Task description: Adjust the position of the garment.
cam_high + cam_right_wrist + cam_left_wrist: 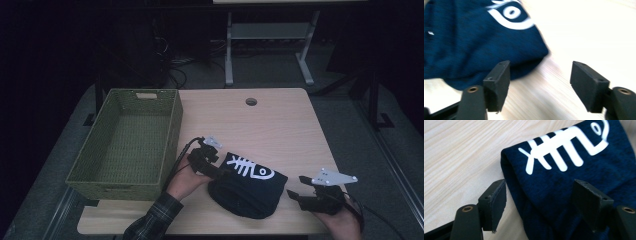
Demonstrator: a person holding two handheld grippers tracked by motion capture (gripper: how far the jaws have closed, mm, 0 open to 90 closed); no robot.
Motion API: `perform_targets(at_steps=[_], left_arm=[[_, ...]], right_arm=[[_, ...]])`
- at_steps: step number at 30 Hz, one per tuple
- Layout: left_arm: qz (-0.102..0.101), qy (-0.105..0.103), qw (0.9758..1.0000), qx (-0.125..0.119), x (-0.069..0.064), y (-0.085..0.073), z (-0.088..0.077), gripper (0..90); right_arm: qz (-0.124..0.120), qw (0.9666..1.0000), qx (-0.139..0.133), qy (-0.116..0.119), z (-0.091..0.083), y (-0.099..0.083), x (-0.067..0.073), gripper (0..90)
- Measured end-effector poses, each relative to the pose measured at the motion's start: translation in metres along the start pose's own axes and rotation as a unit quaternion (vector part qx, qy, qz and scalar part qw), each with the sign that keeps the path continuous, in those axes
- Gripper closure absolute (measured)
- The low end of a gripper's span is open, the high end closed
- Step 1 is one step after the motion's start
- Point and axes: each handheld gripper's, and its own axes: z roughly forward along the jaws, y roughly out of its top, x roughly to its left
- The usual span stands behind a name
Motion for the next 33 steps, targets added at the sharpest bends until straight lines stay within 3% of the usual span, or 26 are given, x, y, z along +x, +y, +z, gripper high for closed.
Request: perform_targets(at_steps=[5,9,14,17,27,33], left_arm=[[-0.015,0.003,0.9997,0.018,0.008,-0.005,0.014,24.5],[-0.026,-0.007,0.9993,0.025,0.012,-0.010,0.022,21.3],[-0.012,-0.017,0.9993,0.030,0.015,-0.015,0.029,19.8],[-0.016,-0.022,0.9992,0.029,0.016,-0.015,0.030,20.1],[-0.009,-0.054,0.9982,0.023,0.013,-0.017,0.031,38.7],[-0.023,-0.093,0.9951,0.026,0.015,-0.016,0.033,56.5]], right_arm=[[0.025,0.9992,0.015,-0.028,0.002,-0.010,-0.019,19.5],[0.044,0.9978,0.029,-0.040,0.009,-0.019,-0.033,13.9],[0.055,0.9965,0.041,-0.049,0.019,-0.025,-0.041,13.2],[0.053,0.9960,0.047,-0.054,0.025,-0.026,-0.041,10.8],[0.049,0.9962,0.040,-0.061,0.030,-0.026,-0.039,7.5],[0.049,0.9962,0.040,-0.060,0.030,-0.026,-0.039,7.5]])
